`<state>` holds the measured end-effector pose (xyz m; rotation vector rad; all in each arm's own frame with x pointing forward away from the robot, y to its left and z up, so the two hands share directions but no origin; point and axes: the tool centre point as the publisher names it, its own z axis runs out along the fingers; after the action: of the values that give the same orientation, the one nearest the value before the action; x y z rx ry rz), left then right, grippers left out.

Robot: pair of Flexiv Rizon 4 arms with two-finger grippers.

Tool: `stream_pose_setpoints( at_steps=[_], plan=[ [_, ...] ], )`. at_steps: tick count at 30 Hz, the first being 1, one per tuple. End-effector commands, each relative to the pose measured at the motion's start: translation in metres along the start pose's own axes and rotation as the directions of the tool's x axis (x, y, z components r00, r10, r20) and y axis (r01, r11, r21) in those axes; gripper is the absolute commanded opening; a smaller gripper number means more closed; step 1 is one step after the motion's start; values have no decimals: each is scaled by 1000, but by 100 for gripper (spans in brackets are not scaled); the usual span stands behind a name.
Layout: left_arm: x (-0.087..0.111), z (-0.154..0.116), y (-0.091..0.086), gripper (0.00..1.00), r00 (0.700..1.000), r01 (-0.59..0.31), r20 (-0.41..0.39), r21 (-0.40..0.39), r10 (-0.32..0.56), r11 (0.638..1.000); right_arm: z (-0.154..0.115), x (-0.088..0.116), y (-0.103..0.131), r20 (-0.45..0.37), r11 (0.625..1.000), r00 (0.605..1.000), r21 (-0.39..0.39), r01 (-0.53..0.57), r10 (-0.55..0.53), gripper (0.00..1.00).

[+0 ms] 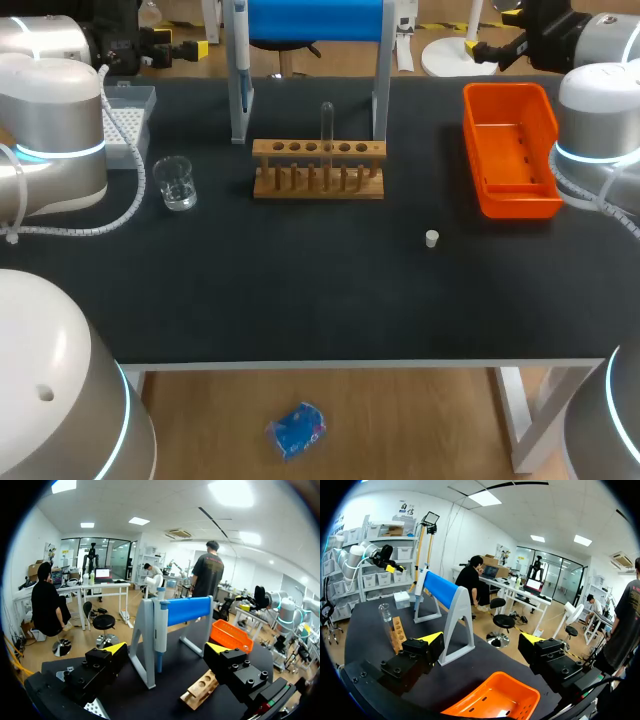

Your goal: Invert the test tube, pick up the pipette, mount the tip to pipette, aspirate from beaker and dispense into the tube, eject the tip, return the pipette, and cap with the stopper.

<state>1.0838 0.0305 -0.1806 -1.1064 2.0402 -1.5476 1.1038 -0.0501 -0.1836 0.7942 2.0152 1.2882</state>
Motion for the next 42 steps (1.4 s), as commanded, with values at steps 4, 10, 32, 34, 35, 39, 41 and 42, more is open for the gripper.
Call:
stream_pose_setpoints(
  at_steps=[4, 10, 32, 34, 35, 39, 41, 42],
  plan=[
    [0, 0, 1, 100, 1000, 0, 2, 3, 0, 1000, 0, 0, 0, 0, 1000, 1000, -1, 0, 0, 100],
    [0, 0, 1, 100, 1000, 0, 2, 3, 0, 1000, 0, 0, 0, 0, 1000, 1000, -1, 0, 0, 100],
    [2, -4, -1, 100, 998, -60, -19, 10, 60, 998, 0, 0, 0, 0, 1000, 1000, -1, 0, 0, 100],
    [4, -5, 1, 100, 995, -77, -55, 16, 78, 997, -1, 1, 2, -28, 1000, 1000, -28, -7, 6, 100],
    [6, -6, 2, 100, 993, -92, -75, 18, 93, 996, -2, 4, 4, -58, 999, 998, -50, -6, 3, 100],
    [13, -10, 7, 100, 978, -140, -155, 21, 142, 990, -9, 16, 9, -156, 994, 987, -106, 7, -24, 100],
    [17, -13, 9, 100, 968, -153, -197, 30, 156, 988, -11, 24, 10, -206, 991, 977, -136, 17, -45, 100],
    [20, -14, 10, 100, 959, -169, -225, 39, 173, 985, -12, 28, 10, -234, 988, 971, -154, 18, -54, 100]
  ],
)
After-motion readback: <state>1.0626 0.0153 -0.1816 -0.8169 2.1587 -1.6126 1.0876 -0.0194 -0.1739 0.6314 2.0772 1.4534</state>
